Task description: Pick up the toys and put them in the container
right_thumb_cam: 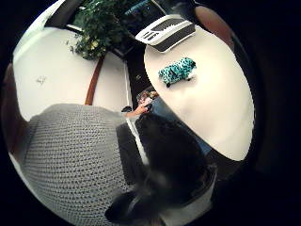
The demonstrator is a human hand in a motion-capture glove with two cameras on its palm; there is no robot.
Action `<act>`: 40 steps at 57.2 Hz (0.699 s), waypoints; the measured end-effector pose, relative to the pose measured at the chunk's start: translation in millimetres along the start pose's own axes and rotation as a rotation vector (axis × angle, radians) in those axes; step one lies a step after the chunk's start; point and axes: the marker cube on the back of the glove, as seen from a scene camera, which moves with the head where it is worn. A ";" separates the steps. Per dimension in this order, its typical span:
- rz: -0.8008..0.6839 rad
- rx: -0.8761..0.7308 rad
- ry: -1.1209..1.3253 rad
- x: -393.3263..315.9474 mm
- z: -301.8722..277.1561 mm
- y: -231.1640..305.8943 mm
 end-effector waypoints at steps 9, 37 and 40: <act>0.016 -0.033 0.002 0.8 4.9 -0.7; -0.265 -0.146 0.009 -63.4 75.5 -164.3; -0.280 -0.164 0.036 -68.1 91.4 -177.5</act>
